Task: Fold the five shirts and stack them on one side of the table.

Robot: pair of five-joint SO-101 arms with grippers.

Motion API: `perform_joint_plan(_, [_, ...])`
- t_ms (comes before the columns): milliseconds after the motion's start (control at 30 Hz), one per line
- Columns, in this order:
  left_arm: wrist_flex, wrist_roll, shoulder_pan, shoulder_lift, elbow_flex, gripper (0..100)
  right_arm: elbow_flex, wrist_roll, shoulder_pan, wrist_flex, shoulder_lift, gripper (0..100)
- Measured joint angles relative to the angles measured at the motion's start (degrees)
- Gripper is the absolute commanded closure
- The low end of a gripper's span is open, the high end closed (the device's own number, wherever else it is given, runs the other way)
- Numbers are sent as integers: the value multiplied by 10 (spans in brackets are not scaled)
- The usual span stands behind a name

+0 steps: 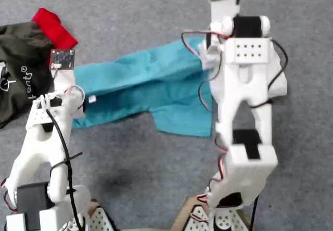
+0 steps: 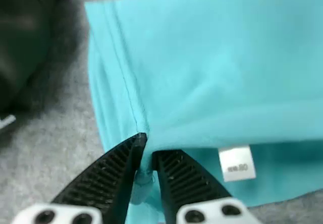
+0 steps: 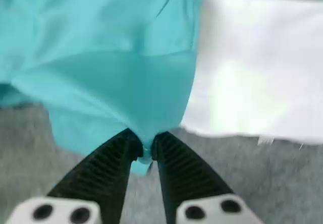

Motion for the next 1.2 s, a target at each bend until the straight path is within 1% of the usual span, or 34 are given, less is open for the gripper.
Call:
perform_joint_plan(100, [5, 0, -12, -9, 3, 971, 94, 8, 0, 0, -45, 985])
perform_joint_plan(267, [91, -18, -19, -16, 3, 971, 207, 9, 1, -1, -89, 985])
perform_joint_plan(367, [112, -45, -13, -16, 3, 971, 250, 20, 2, -1, -111, 985])
perform_joint_plan(533, [116, -51, -26, -16, 3, 971, 302, 47, 1, -1, -151, 985])
perform_joint_plan(933, [116, -52, -28, -16, 3, 971, 420, 39, -23, -11, -199, 985])
perform_joint_plan(1200, [120, -58, -28, -16, 3, 969, 482, 37, -24, -77, -199, 983])
